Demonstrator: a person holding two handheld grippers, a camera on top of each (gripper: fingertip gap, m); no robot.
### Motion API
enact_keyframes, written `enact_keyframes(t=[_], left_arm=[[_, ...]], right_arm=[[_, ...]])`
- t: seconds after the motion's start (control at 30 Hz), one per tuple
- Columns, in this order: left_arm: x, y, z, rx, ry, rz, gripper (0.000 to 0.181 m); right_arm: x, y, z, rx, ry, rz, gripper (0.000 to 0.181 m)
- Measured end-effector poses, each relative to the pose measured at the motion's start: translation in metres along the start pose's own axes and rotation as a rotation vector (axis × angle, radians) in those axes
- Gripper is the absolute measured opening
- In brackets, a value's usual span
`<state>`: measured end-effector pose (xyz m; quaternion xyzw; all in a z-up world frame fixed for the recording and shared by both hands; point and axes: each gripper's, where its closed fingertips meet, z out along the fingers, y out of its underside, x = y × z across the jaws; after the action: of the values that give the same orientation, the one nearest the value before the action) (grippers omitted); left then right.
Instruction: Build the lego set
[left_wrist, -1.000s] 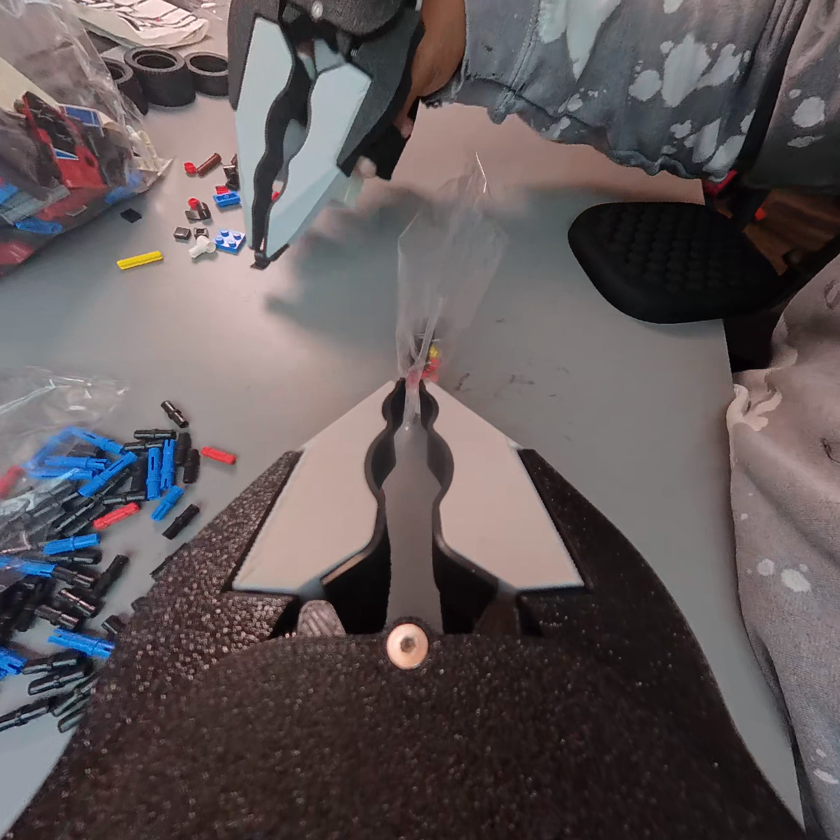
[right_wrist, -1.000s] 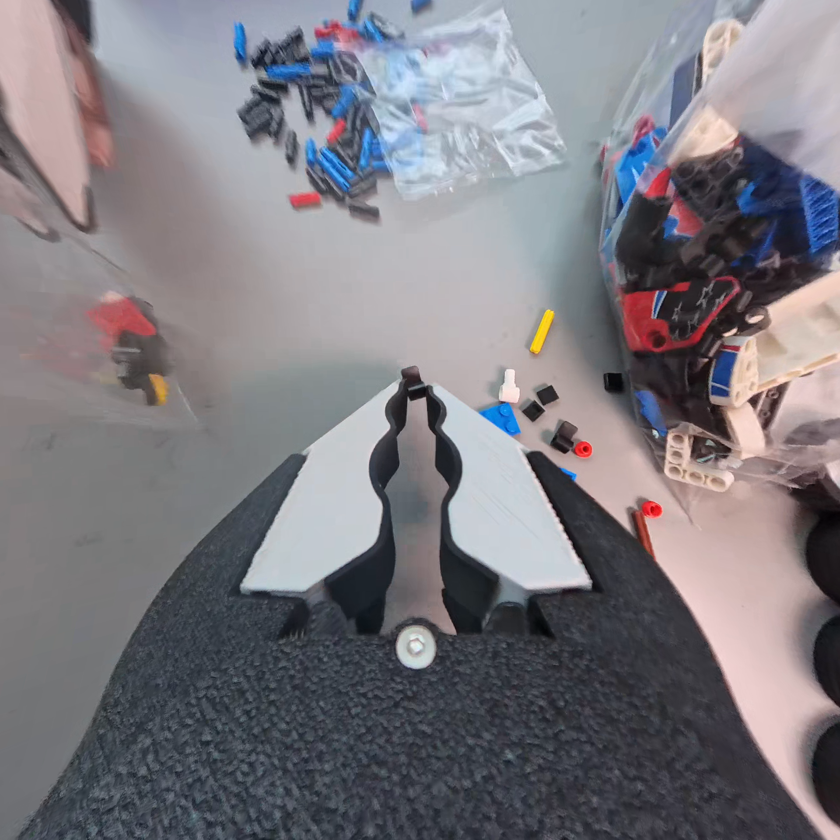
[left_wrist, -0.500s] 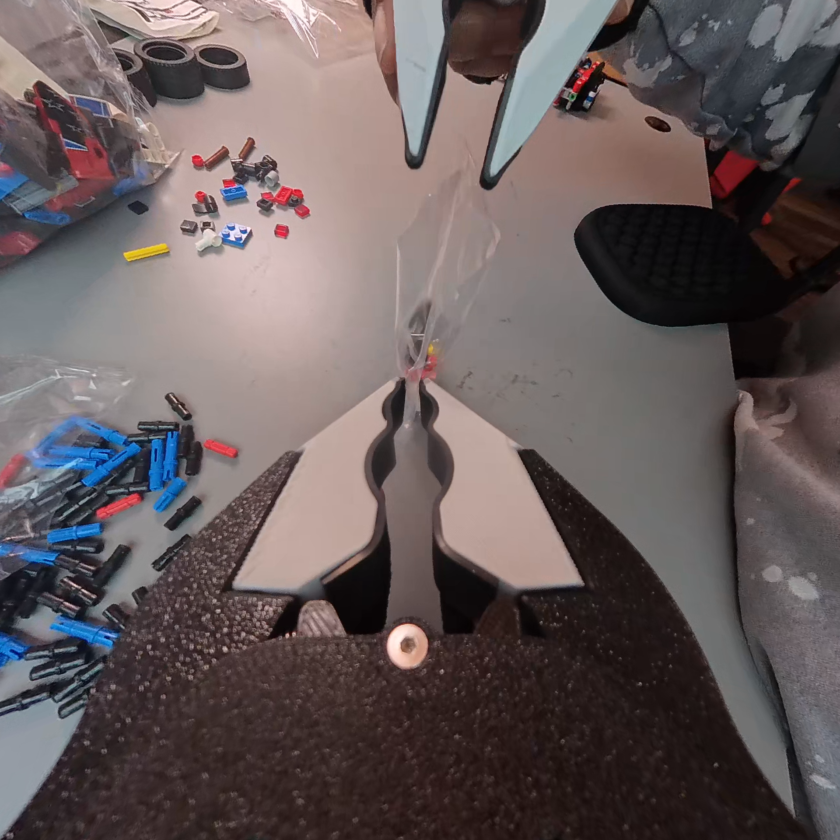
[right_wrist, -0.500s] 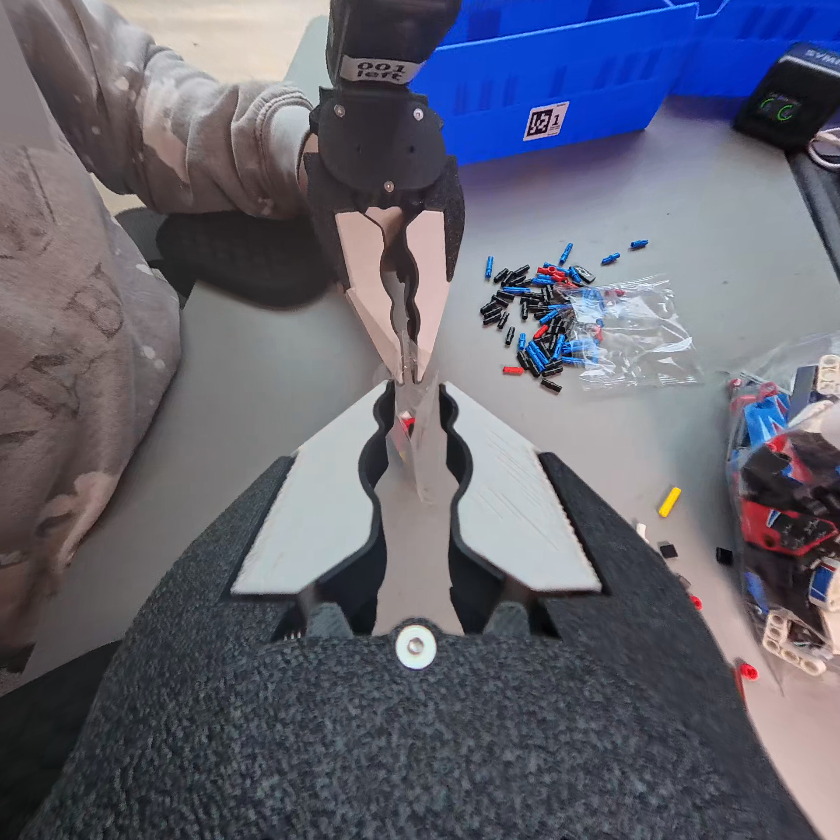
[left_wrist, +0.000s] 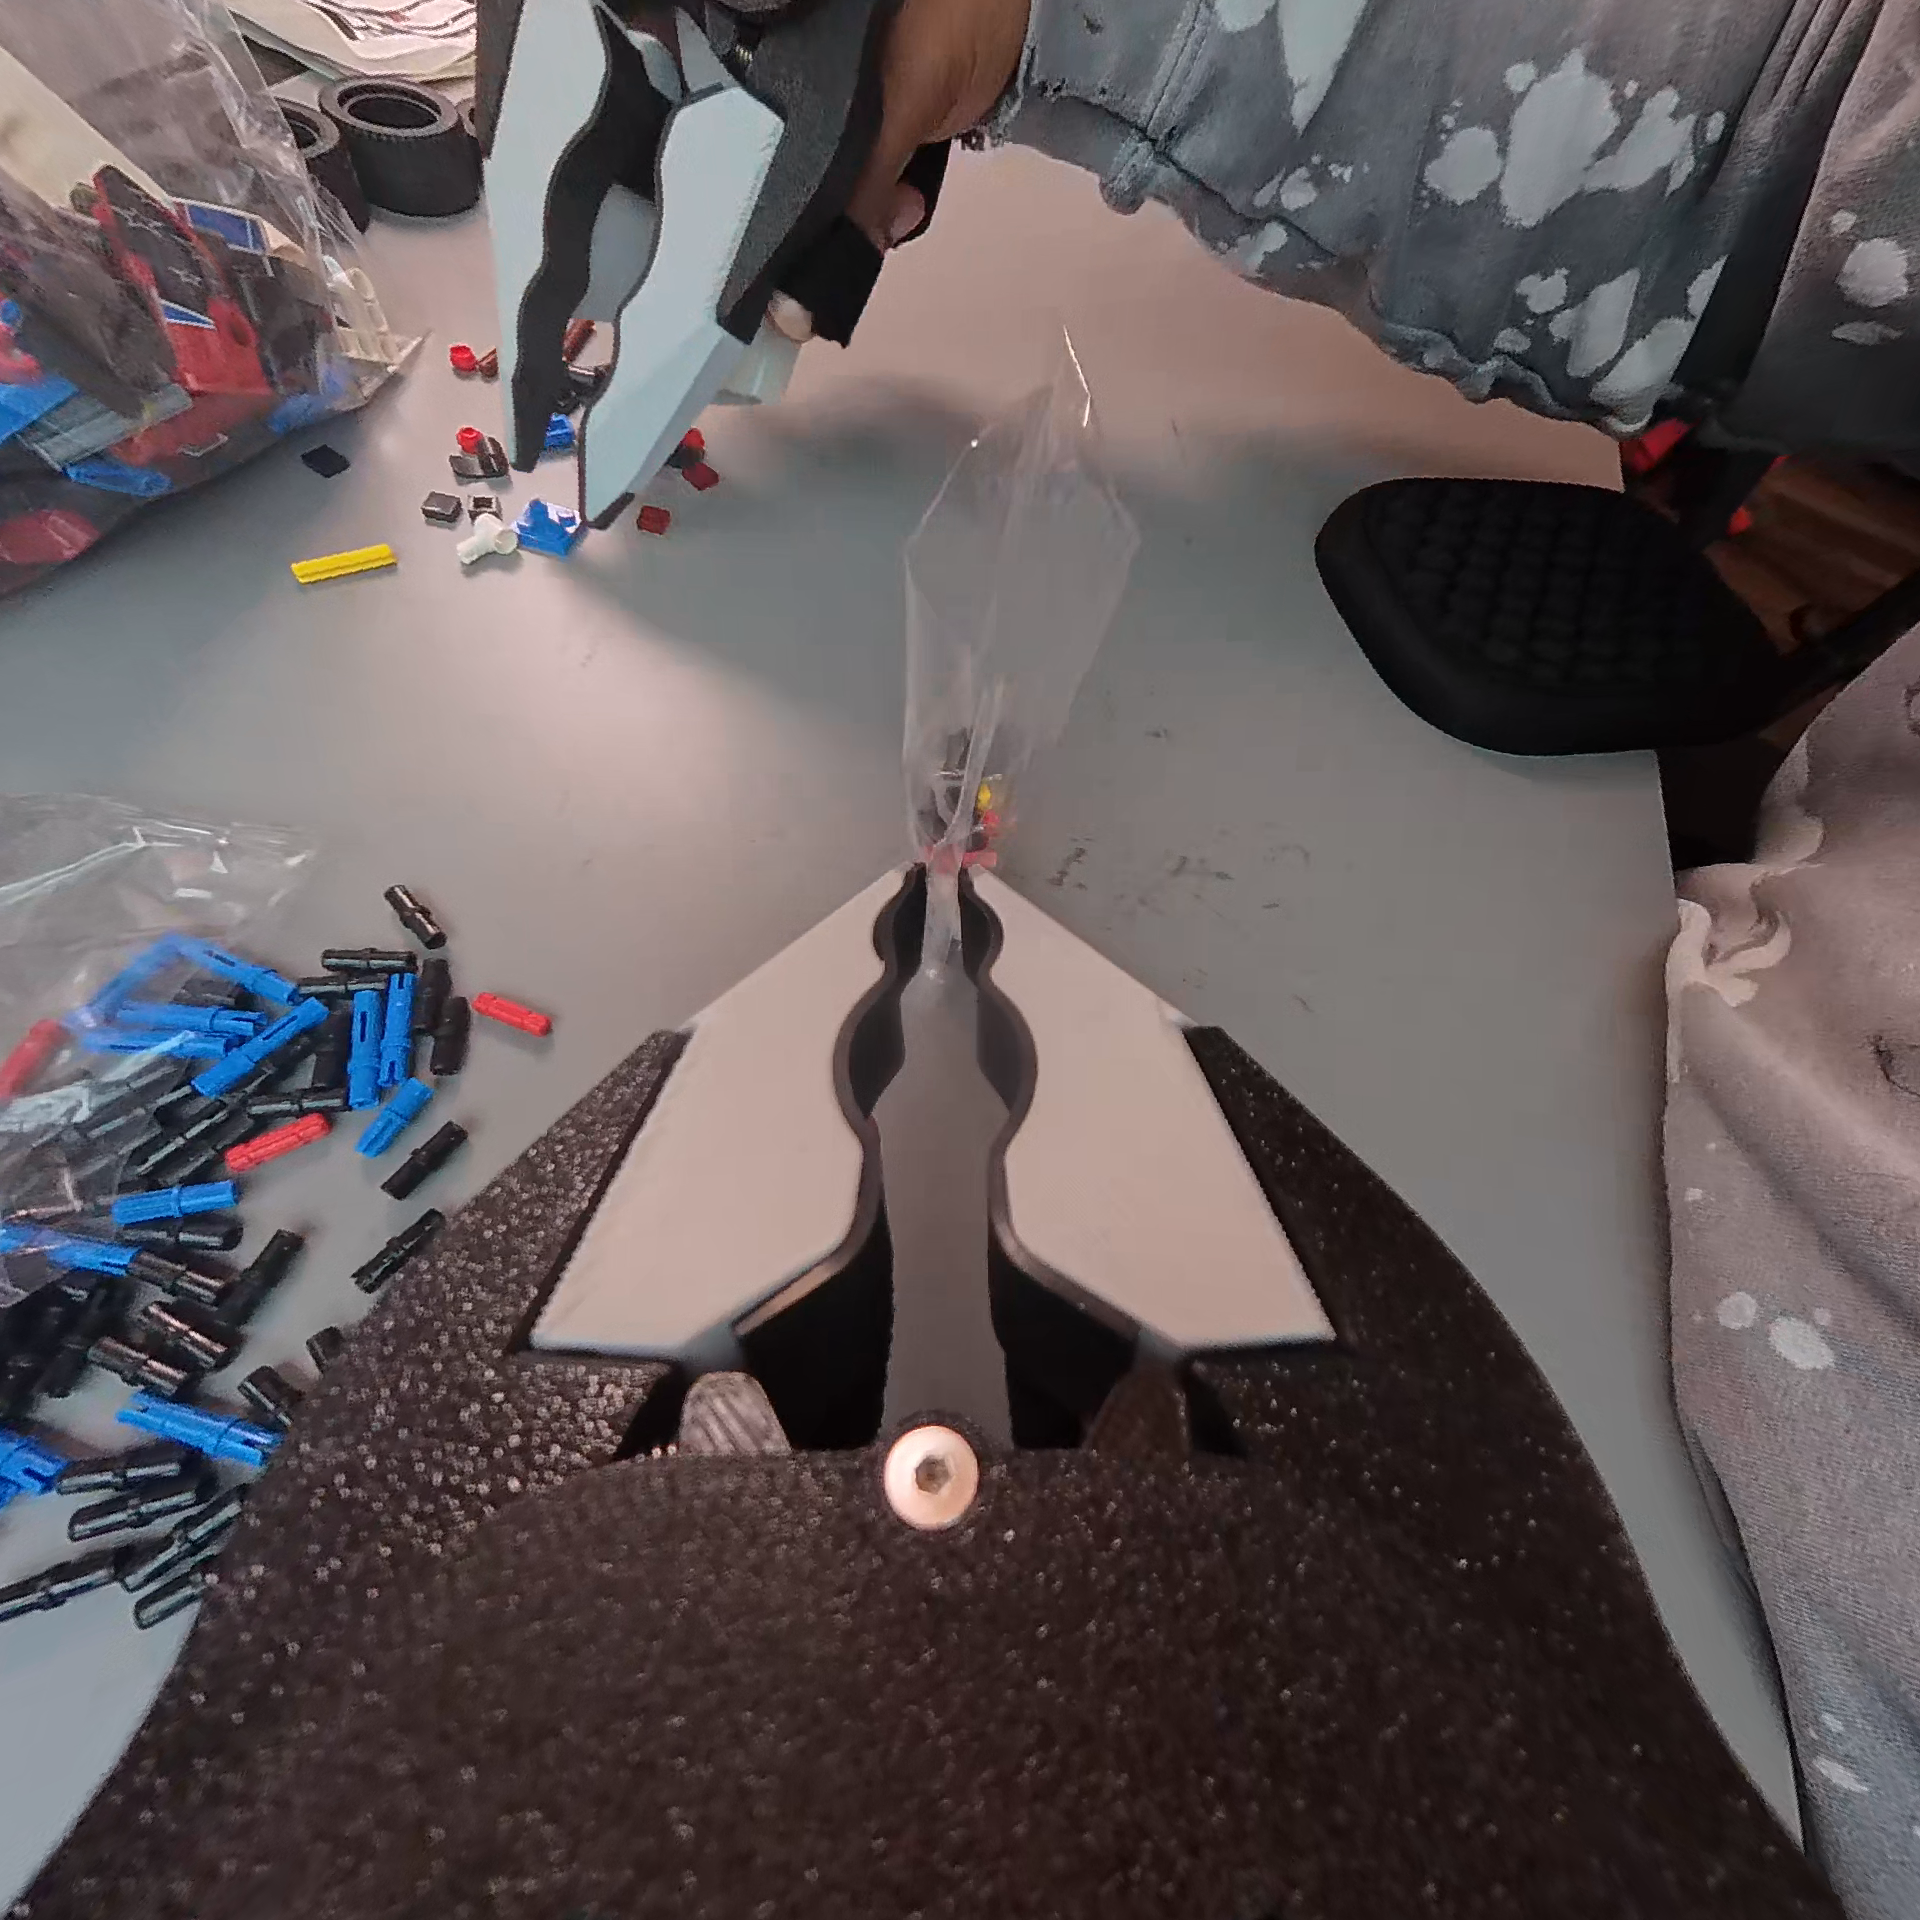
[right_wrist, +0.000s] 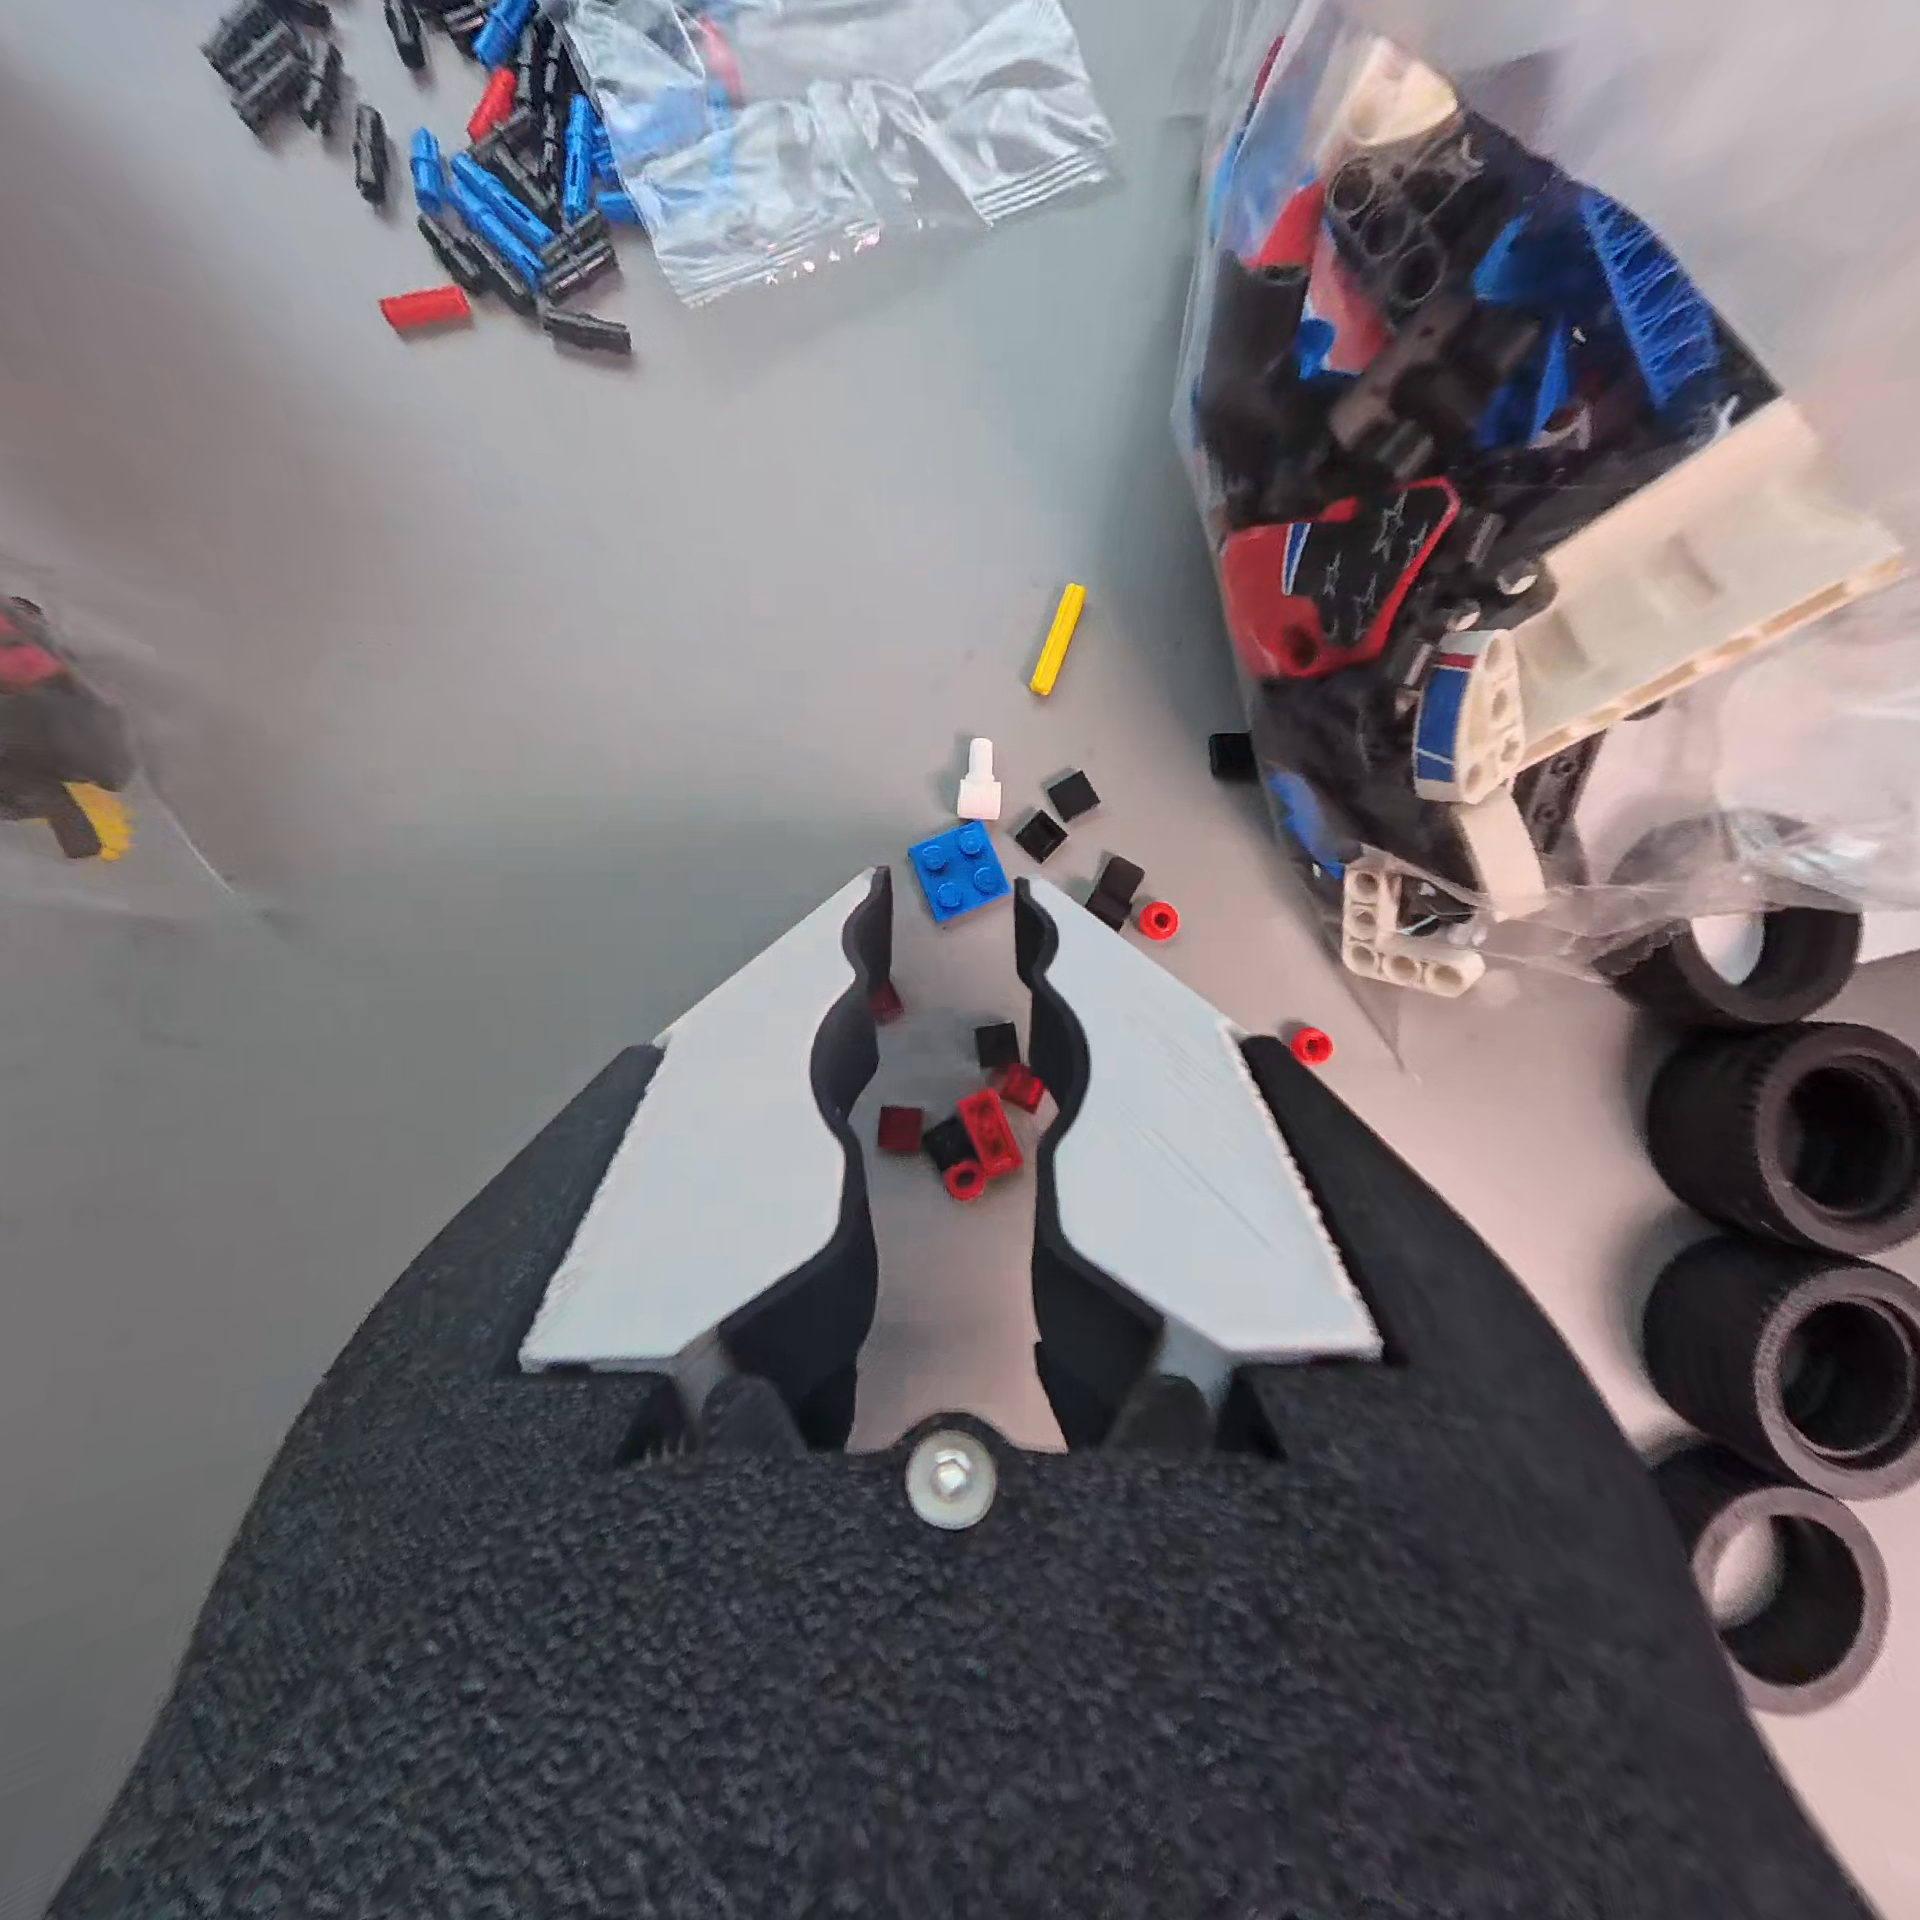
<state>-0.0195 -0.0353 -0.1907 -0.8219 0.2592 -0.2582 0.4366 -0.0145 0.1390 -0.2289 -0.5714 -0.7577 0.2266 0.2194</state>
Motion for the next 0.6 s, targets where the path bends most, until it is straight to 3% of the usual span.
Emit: enact_keyframes(t=[0.27, 0.37, 0.5, 0.6], left_arm=[[0.0, -0.001, 0.0, 0.002, 0.002, -0.004, 0.007], [0.0, -0.001, 0.0, 0.002, -0.001, -0.005, 0.007], [0.0, -0.001, 0.001, 0.003, 0.001, -0.008, 0.007], [0.0, -0.001, 0.001, 0.001, -0.003, -0.004, 0.007]], right_arm=[[-0.009, 0.003, 0.005, -0.031, -0.07, -0.029, 0.016], [-0.032, -0.023, -0.017, 0.096, -0.132, -0.03, 0.016], [-0.091, -0.084, -0.073, 0.319, -0.292, -0.096, 0.017], [-0.127, -0.093, -0.081, 0.296, -0.341, -0.185, 0.017]])
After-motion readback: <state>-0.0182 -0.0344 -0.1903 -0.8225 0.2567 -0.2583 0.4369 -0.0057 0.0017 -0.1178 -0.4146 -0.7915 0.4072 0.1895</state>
